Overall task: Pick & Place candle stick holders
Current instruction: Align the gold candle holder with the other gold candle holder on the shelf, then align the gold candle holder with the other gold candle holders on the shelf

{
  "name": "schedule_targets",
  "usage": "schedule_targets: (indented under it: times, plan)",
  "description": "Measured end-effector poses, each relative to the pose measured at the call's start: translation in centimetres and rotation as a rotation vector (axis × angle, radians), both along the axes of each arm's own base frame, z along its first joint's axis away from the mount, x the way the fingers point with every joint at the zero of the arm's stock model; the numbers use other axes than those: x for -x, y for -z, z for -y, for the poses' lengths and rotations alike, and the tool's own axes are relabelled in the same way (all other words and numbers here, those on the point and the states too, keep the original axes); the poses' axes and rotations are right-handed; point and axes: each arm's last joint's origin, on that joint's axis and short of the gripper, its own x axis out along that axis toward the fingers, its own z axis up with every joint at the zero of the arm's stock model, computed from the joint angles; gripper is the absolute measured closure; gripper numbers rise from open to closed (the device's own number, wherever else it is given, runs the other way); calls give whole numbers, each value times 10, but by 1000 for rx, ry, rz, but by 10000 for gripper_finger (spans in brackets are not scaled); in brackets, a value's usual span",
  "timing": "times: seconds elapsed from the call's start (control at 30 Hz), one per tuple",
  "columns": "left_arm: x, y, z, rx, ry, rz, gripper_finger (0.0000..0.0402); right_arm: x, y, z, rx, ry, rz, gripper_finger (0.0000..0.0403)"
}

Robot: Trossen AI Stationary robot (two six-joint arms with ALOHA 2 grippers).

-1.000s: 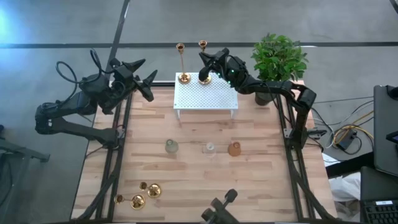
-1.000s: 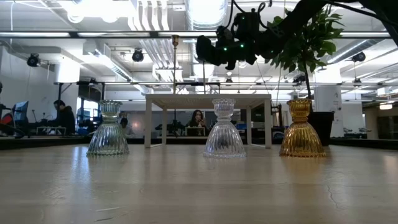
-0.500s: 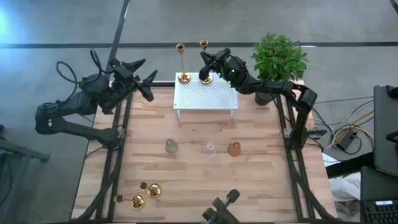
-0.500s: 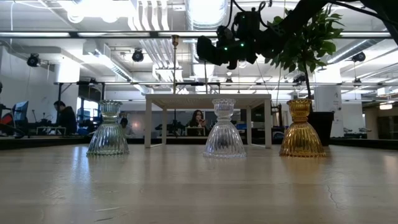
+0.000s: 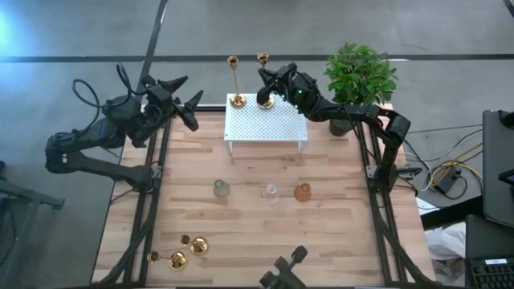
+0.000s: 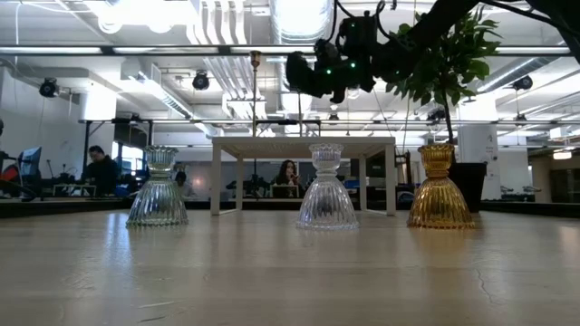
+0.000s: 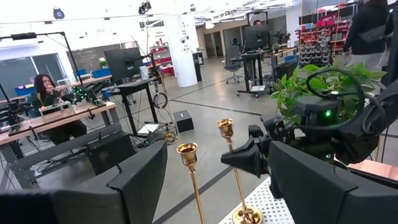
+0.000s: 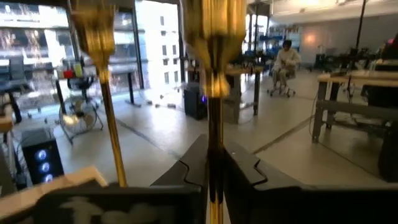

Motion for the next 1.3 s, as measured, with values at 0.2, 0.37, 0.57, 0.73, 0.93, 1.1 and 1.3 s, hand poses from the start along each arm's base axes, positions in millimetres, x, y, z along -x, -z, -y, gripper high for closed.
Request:
schedule_targets:
  times: [0.2,0.37,0.57,0.73,0.93,1.1,1.3]
  plan:
    - [0,0,0,0,0,1,115,1,1,-1,-23,-2,-34,341]
    - [0,0,0,1,0,1,115,2,-1,-1,-12,-1,-44,316]
    - [0,0,0,1,0,1,115,3,-1,-2,-22,8,-51,278]
    - [0,0,0,1,1,1,115,7,-8,-3,-28,22,-60,240]
    - [0,0,0,1,0,2,115,15,-20,-9,-55,21,-94,204]
    - [0,0,0,1,0,1,115,25,-28,-15,-100,18,-154,191]
    - [0,0,0,1,0,1,115,35,-42,-22,-119,12,-155,188]
